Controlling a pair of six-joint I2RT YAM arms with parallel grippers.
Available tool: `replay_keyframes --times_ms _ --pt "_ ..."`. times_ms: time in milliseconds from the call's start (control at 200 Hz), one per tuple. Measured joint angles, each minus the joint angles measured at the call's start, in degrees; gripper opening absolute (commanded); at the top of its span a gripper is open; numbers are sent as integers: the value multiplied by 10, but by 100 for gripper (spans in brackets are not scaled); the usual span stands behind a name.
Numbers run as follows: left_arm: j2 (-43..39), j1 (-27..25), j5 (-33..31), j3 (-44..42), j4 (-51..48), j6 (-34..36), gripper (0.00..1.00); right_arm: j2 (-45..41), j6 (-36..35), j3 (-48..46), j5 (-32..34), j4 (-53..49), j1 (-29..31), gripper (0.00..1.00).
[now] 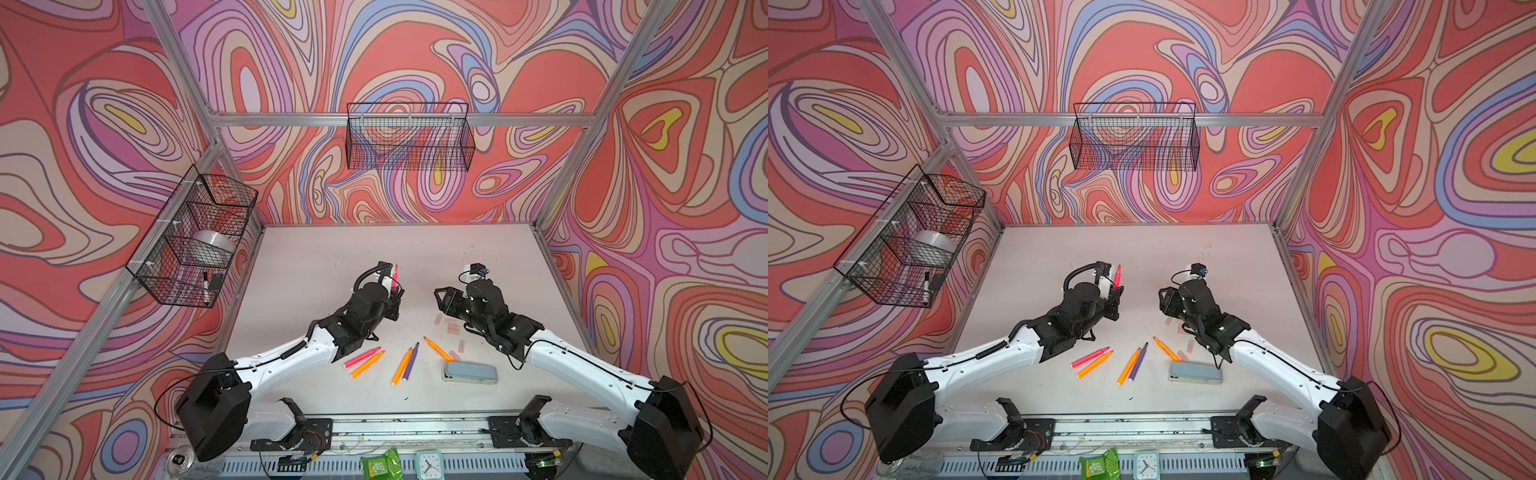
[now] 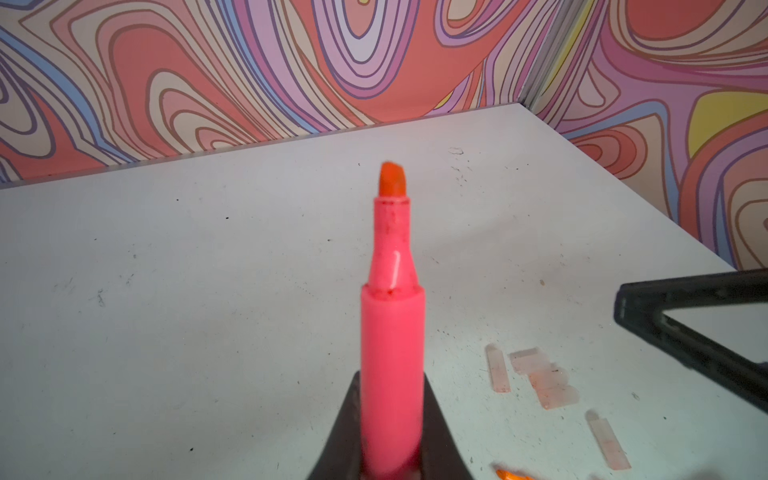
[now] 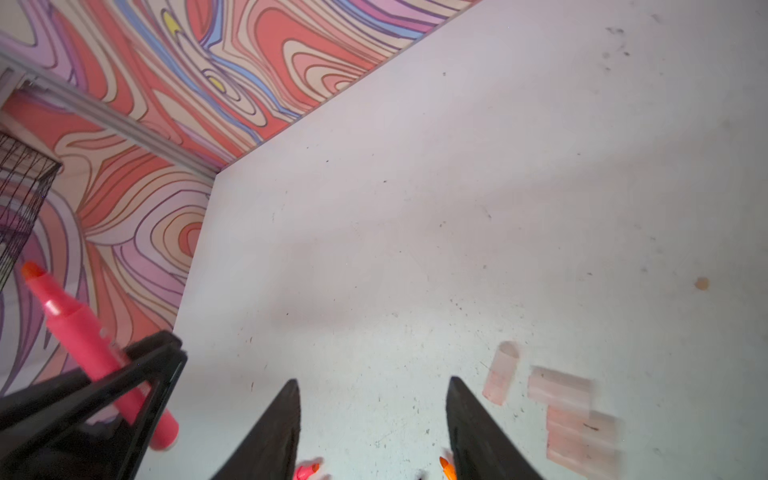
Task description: Insert the pens into the pen caps
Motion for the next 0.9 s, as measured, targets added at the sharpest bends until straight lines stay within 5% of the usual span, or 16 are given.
replay_keyframes --times_ms 260,901 --pt "-14 16 -37 -12 -7 -4 0 185 21 88 30 -97 0 44" --pt "-14 16 12 -12 -4 26 0 272 26 119 33 -149 0 41"
